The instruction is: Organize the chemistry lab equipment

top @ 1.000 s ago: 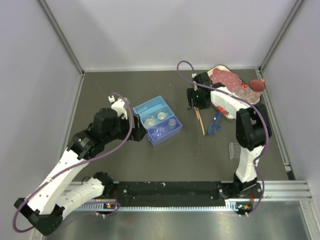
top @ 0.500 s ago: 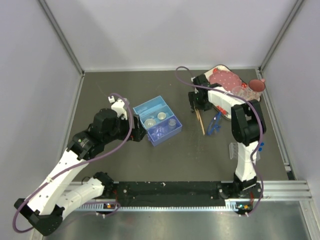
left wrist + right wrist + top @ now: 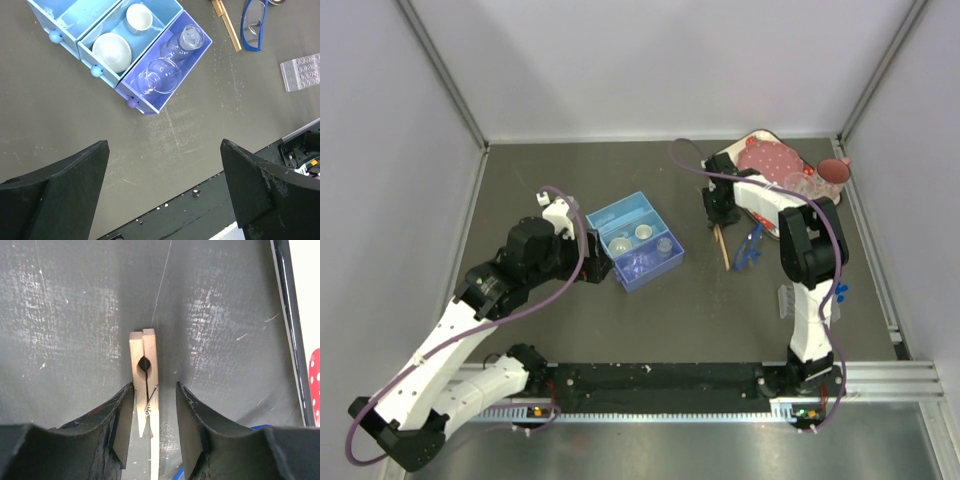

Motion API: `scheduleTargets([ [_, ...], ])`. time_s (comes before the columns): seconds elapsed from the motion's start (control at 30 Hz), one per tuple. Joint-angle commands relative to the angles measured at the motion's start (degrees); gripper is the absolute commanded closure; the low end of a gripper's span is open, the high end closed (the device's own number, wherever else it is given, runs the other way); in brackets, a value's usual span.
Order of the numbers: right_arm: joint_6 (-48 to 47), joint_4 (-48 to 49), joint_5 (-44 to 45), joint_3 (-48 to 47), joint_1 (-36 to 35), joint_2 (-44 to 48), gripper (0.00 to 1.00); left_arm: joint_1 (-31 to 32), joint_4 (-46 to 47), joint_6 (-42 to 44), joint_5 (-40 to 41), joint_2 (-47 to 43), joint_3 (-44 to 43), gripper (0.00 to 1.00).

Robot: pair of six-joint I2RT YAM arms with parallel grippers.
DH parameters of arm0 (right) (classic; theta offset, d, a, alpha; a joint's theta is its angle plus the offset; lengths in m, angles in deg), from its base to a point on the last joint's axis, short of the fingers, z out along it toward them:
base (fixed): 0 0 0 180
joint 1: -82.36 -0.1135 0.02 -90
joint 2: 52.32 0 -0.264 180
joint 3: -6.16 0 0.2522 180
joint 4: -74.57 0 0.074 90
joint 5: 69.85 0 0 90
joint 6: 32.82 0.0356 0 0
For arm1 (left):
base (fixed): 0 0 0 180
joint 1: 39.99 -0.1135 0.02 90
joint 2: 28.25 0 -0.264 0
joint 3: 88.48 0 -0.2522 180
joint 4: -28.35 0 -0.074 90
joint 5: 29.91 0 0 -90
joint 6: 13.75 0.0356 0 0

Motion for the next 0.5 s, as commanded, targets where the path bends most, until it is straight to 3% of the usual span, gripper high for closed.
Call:
scheduleTargets([
  [0.0,0.68,0.37,0.13,1.19,0.54,0.24,0.64,-0.09,1.47,1.00,0.09,-0.93,0.30,0.01],
  [0.3,2.00,1.07,0.22,5.15,-0.25,1.65,0.99,-0.18,1.47,0.82,-0.53,-1.10,0.39,0.01],
  [0.47,2.26,0.55,1.54,3.84,-1.57,4.63,1.00,-0.18,1.30,0.65,-0.44,-1.80,0.13,0.01],
])
